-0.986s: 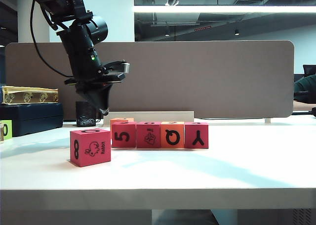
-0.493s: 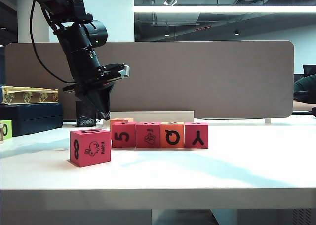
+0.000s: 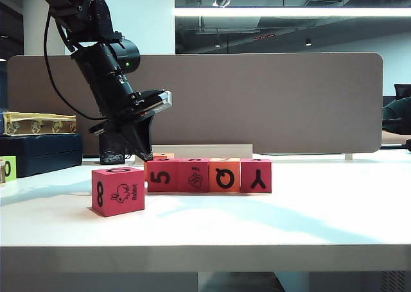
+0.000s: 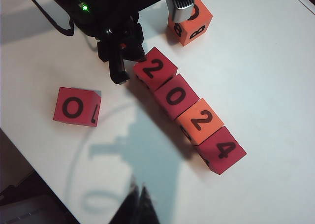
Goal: Select the appropriate blocks from the scattered letter blocks on the table and arrange them in a row to spell out "2024".
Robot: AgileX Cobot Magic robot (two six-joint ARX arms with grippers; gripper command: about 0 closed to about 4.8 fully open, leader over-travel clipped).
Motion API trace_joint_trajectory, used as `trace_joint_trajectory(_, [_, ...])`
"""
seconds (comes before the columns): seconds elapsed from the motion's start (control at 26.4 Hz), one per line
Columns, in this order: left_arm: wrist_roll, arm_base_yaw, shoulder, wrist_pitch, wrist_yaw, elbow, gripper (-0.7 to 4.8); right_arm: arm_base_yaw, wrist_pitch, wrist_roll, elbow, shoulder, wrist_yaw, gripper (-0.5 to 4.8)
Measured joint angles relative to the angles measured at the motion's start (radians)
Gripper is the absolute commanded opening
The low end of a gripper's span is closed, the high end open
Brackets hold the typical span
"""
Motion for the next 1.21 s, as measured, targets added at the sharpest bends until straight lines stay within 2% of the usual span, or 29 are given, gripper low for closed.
trace_joint_trajectory(0.34, [0.019, 0.0, 0.002, 0.006, -0.001, 0.0, -0.06, 0.0, 0.0, 0.0, 0.0, 0.0, 0.0, -0.06])
trace_joint_trajectory(0.68, [0.031, -0.006, -0.026, -0.023, -0.087, -0.005, -0.06, 0.0, 0.01, 0.0, 0.0, 0.0, 0.0, -0.06])
trace_joint_trajectory(1.06, [0.045, -0.006, -0.064, -0.04, -0.098, -0.008, -0.06, 0.0, 0.01, 0.0, -0.001, 0.0, 0.0, -0.06])
trace_joint_trajectory(1.14, [0.041, -0.005, -0.064, -0.041, -0.141, -0.008, -0.06, 0.0, 0.01, 0.0, -0.001, 0.0, 0.0, -0.06])
trace_joint_trajectory(1.21, [0.027, -0.005, -0.064, -0.045, -0.24, -0.008, -0.06, 0.001, 0.008, 0.0, -0.001, 0.0, 0.0, -0.06])
